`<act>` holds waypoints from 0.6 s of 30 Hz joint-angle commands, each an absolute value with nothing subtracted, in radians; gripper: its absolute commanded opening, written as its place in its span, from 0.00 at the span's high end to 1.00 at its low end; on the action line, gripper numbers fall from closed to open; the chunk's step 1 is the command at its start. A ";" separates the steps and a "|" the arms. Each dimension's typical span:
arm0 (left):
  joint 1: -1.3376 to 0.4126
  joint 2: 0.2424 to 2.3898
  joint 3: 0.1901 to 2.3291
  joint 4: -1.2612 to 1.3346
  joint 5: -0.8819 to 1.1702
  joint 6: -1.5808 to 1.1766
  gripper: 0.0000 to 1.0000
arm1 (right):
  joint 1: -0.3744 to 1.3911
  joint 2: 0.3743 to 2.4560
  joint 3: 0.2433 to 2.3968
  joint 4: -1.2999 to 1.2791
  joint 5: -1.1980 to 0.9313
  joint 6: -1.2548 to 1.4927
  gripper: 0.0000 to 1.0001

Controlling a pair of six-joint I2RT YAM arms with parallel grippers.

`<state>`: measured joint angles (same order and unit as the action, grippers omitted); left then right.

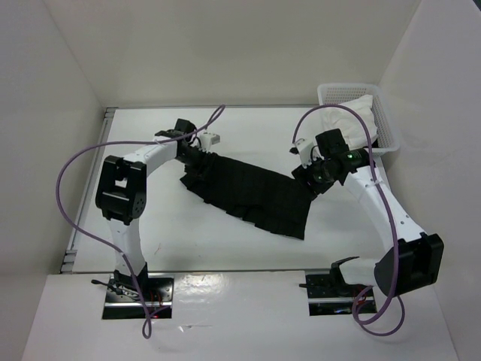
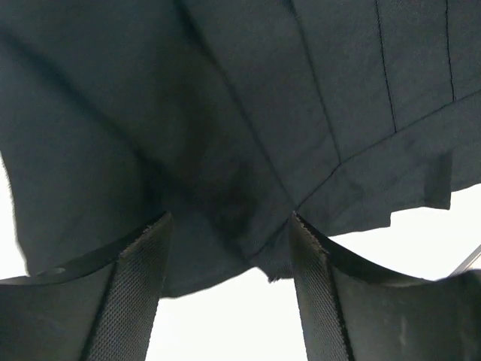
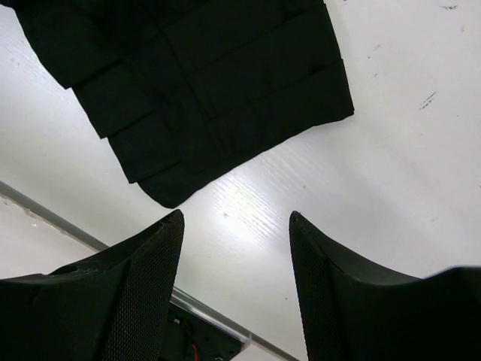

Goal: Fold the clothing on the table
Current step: Fold the skirt

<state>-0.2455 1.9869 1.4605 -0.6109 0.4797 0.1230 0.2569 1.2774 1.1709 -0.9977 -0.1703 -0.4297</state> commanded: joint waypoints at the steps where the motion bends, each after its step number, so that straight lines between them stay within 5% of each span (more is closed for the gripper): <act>1: -0.261 2.034 1.511 -0.611 0.531 0.112 0.31 | 0.239 1.250 1.183 -0.962 -0.184 -0.414 0.37; 12: -0.270 2.077 1.511 -0.601 0.541 0.121 0.39 | 0.229 1.250 1.183 -0.962 -0.184 -0.405 0.37; 16: -0.270 2.077 1.557 -0.621 0.541 0.121 0.62 | 0.229 1.250 1.183 -0.953 -0.184 -0.405 0.37; 18: -0.270 2.077 1.581 -0.644 0.532 0.121 0.83 | 0.229 1.250 1.173 -0.943 -0.184 -0.405 0.37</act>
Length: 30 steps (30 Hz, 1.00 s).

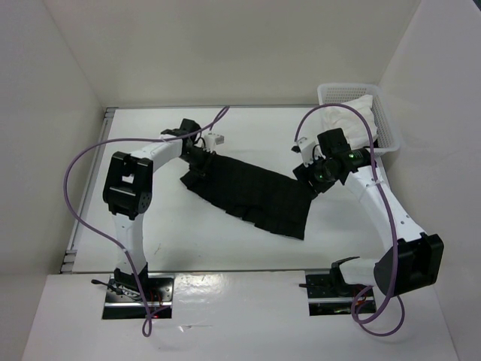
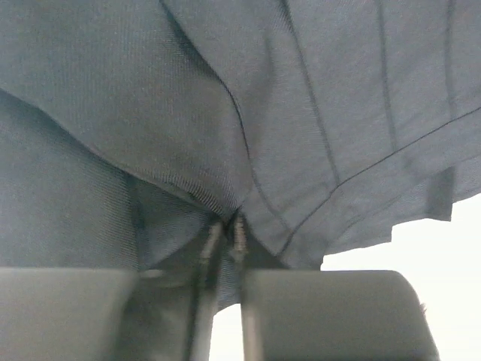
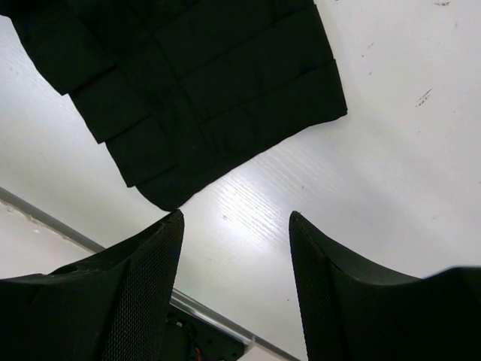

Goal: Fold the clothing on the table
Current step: Fold the skirt

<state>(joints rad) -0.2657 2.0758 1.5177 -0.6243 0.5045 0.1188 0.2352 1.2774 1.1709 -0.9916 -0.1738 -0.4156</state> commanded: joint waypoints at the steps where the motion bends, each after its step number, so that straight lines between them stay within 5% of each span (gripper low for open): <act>1: -0.270 2.077 1.607 -0.644 0.532 0.121 0.89 | 0.229 1.250 1.173 -0.943 -0.184 -0.405 0.37; 3: -0.270 2.077 1.635 -0.666 0.532 0.132 1.00 | 0.229 1.250 1.173 -0.943 -0.175 -0.405 0.37; 21: -0.270 2.095 1.815 -0.785 0.433 0.207 1.00 | 0.229 1.278 1.192 -1.004 -0.238 -0.457 0.37; 30: -0.270 2.095 1.766 -0.746 0.422 0.184 1.00 | 0.420 1.396 1.173 -1.074 -0.193 -0.489 0.37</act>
<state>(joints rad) -0.2672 2.0892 1.7725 -0.7612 0.4210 0.1833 0.3672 1.3640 1.1709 -1.0382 -0.2054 -0.4702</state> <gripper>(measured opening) 0.009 0.633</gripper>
